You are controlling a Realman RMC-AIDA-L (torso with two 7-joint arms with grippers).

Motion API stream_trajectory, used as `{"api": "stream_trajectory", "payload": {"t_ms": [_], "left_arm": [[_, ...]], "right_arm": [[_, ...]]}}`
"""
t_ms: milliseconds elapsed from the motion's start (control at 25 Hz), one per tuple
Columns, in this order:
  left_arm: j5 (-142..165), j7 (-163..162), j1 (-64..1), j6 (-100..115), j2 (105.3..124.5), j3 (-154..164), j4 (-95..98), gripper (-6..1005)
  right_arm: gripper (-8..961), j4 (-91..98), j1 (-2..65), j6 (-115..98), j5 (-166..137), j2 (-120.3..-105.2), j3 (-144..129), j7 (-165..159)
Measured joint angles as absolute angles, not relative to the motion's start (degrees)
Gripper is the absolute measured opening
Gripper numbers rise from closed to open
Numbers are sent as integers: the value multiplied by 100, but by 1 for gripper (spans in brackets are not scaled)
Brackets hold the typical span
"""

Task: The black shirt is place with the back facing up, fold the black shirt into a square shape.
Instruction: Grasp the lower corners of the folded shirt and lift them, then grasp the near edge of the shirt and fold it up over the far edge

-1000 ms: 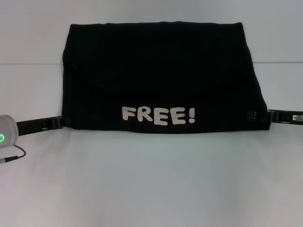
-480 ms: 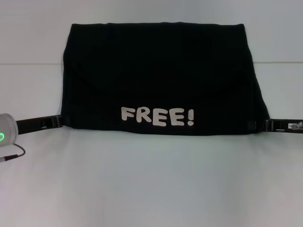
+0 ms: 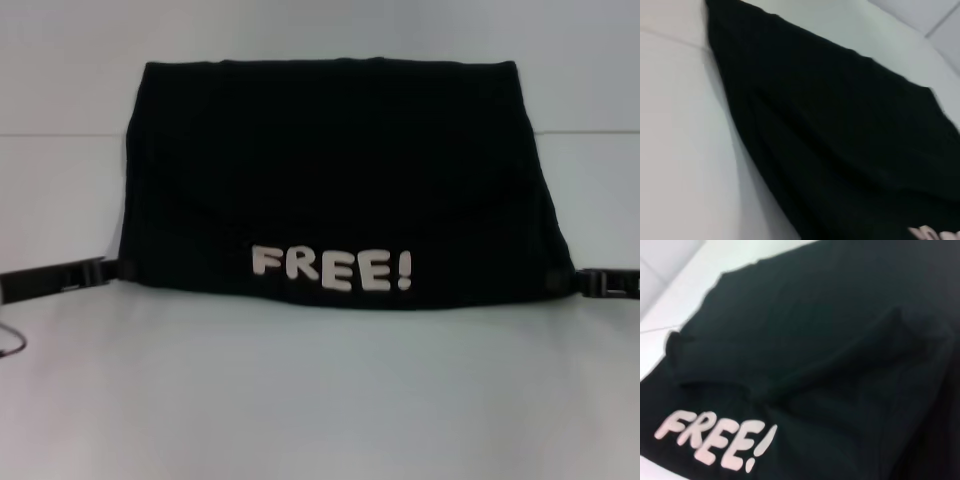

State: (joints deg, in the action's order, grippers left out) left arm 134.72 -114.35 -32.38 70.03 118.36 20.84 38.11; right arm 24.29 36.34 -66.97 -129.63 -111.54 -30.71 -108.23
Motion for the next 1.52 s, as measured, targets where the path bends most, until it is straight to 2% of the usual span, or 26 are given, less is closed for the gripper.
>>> {"api": "stream_trajectory", "payload": {"t_ms": [320,680,920,1280,1400,1520], "left_arm": [[13494,-11491,-2539,9370,11892,1103,4594,72],[13523,-11275,-1860,10962,11933,850,4821,78],[13920,-11145,-1616,11459,11963,669,4908,83],[14357,-11088,-1772,11559,11932,529,4898,89],[14344,-11207,-2128,11344,11822,377,4761,91],[14311,-11422,-2680,10746,11579,323,4261,94]], "right_arm": [[42,2745,2885,-8456,-12966,-10909,-2576,-9903],[42,2942,2155,-9772,-13006,-10784,-2582,-9203],[42,2948,1766,-10305,-13103,-10774,-2582,-8939],[41,2934,1797,-10416,-13279,-10786,-2332,-8820],[41,2952,2026,-10261,-13272,-10766,-2107,-8790],[41,2953,2400,-9977,-13270,-10743,-1868,-8797]]}}
